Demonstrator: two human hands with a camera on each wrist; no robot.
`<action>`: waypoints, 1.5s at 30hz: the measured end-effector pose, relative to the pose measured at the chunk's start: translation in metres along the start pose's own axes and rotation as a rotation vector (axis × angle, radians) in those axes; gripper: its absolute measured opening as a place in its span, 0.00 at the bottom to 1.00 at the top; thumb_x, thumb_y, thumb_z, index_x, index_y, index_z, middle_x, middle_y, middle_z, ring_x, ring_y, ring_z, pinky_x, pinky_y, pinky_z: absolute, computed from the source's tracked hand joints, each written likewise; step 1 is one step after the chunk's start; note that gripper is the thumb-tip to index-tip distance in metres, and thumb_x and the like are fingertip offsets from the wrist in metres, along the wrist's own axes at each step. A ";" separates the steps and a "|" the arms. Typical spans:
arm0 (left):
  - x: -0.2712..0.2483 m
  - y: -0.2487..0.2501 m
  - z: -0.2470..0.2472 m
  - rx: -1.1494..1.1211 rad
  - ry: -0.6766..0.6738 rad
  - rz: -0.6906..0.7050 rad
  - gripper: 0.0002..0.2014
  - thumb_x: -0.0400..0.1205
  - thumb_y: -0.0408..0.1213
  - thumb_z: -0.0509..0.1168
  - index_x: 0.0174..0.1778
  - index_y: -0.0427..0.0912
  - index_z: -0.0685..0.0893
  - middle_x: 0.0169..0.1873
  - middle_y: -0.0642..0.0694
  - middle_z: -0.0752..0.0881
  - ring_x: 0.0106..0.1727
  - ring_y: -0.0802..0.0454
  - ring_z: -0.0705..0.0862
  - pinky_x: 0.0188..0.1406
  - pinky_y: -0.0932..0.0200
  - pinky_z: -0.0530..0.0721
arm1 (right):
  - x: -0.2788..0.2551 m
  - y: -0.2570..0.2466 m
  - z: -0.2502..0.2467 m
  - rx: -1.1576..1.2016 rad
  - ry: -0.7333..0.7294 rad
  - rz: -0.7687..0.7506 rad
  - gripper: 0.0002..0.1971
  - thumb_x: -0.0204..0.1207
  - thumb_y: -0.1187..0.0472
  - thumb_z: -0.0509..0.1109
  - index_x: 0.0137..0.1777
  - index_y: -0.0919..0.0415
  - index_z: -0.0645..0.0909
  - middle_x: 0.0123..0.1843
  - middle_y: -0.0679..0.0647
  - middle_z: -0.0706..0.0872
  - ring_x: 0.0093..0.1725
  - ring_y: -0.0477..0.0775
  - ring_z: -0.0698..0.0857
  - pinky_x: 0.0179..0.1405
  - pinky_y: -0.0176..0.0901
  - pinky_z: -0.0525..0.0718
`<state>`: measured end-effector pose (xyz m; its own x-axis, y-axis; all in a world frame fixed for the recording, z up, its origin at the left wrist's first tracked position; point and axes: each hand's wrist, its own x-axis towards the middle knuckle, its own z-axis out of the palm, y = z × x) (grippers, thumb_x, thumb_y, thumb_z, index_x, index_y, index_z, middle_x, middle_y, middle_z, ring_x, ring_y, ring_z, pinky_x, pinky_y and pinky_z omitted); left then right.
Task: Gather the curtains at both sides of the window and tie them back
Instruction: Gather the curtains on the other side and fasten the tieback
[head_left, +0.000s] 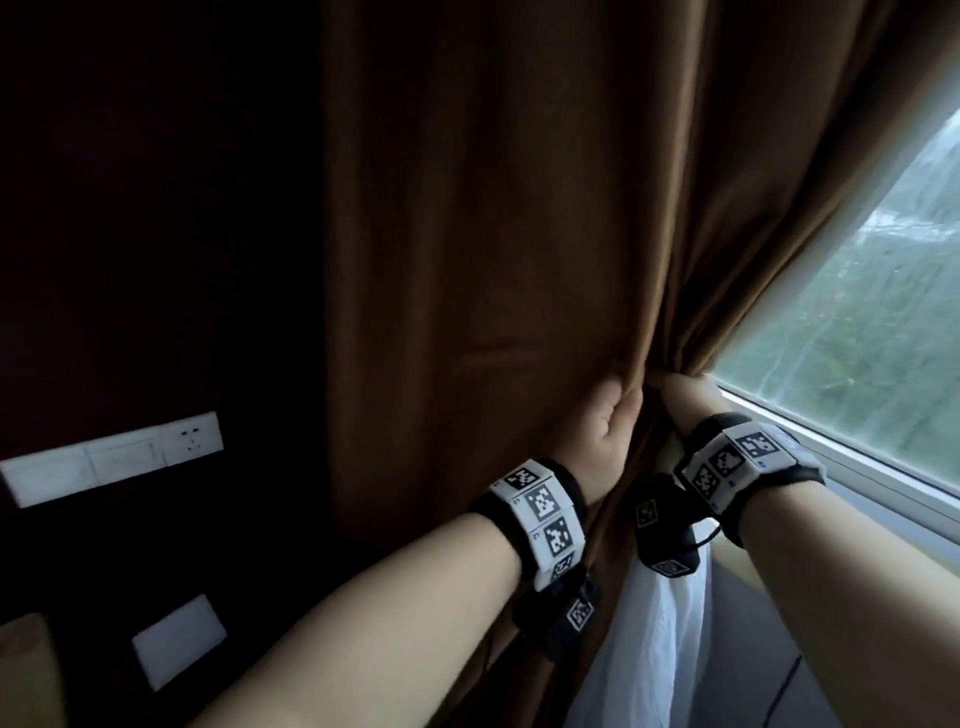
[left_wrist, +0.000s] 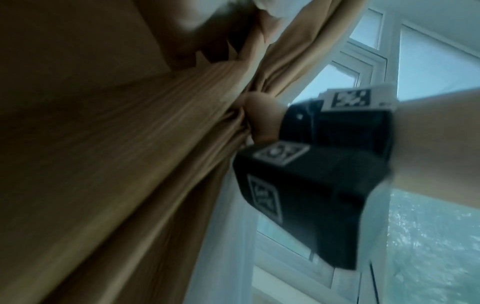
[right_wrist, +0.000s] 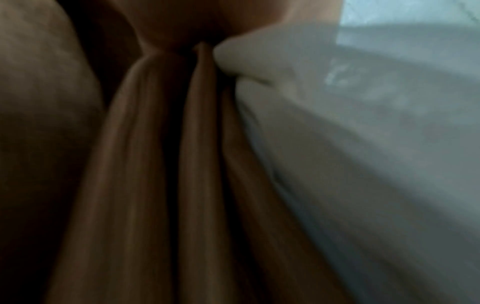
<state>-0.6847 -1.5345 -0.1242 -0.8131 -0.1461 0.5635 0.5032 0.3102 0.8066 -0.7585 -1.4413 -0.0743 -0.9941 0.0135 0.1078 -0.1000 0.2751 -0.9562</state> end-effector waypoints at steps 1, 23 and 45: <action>0.001 -0.001 0.006 0.059 -0.030 -0.021 0.14 0.84 0.39 0.55 0.58 0.35 0.79 0.52 0.35 0.85 0.56 0.44 0.83 0.58 0.66 0.75 | -0.004 -0.001 -0.001 0.044 -0.049 -0.003 0.20 0.76 0.69 0.66 0.68 0.66 0.76 0.61 0.58 0.82 0.57 0.52 0.80 0.60 0.45 0.78; 0.001 -0.063 -0.038 0.582 -0.024 -0.505 0.19 0.82 0.34 0.59 0.70 0.46 0.77 0.71 0.45 0.77 0.72 0.46 0.76 0.71 0.62 0.68 | 0.039 0.012 -0.024 -0.299 0.082 -0.025 0.21 0.72 0.60 0.70 0.65 0.62 0.78 0.62 0.65 0.83 0.61 0.67 0.82 0.58 0.51 0.79; 0.143 -0.133 -0.277 0.395 0.413 -0.726 0.47 0.70 0.51 0.74 0.79 0.41 0.55 0.72 0.37 0.72 0.70 0.36 0.74 0.70 0.43 0.73 | 0.083 0.007 0.018 -0.346 0.388 0.122 0.27 0.70 0.59 0.74 0.68 0.67 0.74 0.65 0.69 0.81 0.63 0.69 0.81 0.63 0.56 0.78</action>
<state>-0.7869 -1.8574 -0.1018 -0.6833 -0.7298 0.0236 -0.2871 0.2983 0.9103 -0.8424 -1.4557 -0.0772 -0.9023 0.4015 0.1567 0.1002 0.5491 -0.8297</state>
